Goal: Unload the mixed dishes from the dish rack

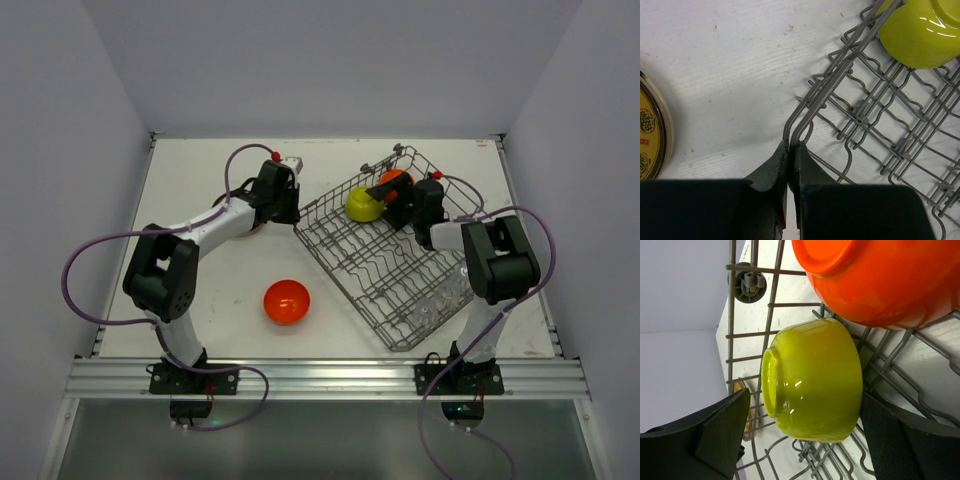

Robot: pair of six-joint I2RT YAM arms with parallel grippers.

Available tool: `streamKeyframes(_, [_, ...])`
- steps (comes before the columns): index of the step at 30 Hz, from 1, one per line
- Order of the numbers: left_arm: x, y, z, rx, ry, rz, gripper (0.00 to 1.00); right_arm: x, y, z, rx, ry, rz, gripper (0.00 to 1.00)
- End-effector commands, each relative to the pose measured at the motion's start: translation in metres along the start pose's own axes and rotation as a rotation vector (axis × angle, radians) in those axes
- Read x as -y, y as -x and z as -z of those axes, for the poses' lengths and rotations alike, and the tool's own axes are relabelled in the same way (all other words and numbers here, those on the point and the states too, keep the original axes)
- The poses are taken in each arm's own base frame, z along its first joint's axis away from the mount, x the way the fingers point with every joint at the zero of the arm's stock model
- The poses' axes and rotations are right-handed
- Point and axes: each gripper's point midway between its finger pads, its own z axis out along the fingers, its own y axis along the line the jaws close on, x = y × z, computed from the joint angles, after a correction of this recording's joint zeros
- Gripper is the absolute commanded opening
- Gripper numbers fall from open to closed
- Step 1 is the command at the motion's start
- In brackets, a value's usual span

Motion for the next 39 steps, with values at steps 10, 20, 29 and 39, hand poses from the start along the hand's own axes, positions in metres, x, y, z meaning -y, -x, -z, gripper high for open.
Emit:
streamKeyframes(10, [0.013,-0.017,-0.004,-0.05,-0.059,0.006,0.0,-0.029,0.002,0.0,0.001,0.133,0.034,0.7])
streamKeyframes(20, [0.013,-0.018,-0.005,-0.053,-0.06,0.004,0.0,-0.031,-0.006,-0.001,-0.032,0.159,0.01,0.59])
streamKeyframes(29, [0.014,-0.017,-0.005,-0.051,-0.064,0.004,0.0,-0.033,-0.018,0.008,-0.061,0.207,-0.009,0.48])
streamKeyframes(39, [0.013,-0.019,-0.004,-0.054,-0.063,0.004,0.0,-0.047,-0.028,0.014,-0.089,0.246,-0.02,0.43])
